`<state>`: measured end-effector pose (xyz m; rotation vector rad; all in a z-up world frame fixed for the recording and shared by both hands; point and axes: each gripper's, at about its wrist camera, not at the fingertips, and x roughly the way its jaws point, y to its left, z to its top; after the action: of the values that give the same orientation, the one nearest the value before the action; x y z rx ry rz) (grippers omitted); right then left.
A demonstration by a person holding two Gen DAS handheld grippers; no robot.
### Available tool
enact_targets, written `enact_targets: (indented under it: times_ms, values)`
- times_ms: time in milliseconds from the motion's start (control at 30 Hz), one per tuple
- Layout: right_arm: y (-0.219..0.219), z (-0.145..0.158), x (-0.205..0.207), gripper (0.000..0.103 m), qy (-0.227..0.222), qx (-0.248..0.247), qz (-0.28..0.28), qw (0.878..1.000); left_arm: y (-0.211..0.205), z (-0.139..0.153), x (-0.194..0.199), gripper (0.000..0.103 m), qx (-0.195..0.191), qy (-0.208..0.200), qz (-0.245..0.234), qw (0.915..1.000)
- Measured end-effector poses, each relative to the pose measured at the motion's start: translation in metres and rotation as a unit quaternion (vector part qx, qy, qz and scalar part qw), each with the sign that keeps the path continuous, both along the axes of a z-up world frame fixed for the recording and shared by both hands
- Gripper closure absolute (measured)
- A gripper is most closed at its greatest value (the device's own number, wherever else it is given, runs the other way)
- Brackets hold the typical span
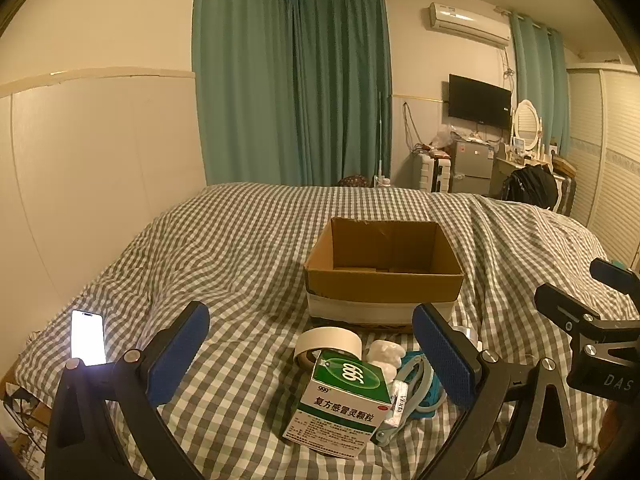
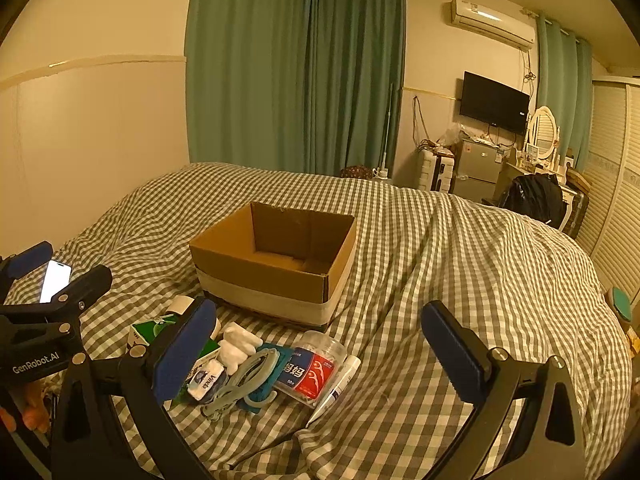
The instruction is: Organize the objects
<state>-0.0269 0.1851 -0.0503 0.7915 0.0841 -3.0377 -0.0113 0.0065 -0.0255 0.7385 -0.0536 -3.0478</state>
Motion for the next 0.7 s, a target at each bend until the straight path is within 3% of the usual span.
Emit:
enact_targets:
  times_ms: [700]
  values:
    - [-0.0005,-0.0019,-0.0001,0.000,-0.002,-0.003,0.006,1.000,0.0041,-0.0073,0.0016,0.000,-0.009,-0.005,-0.010,0.9999]
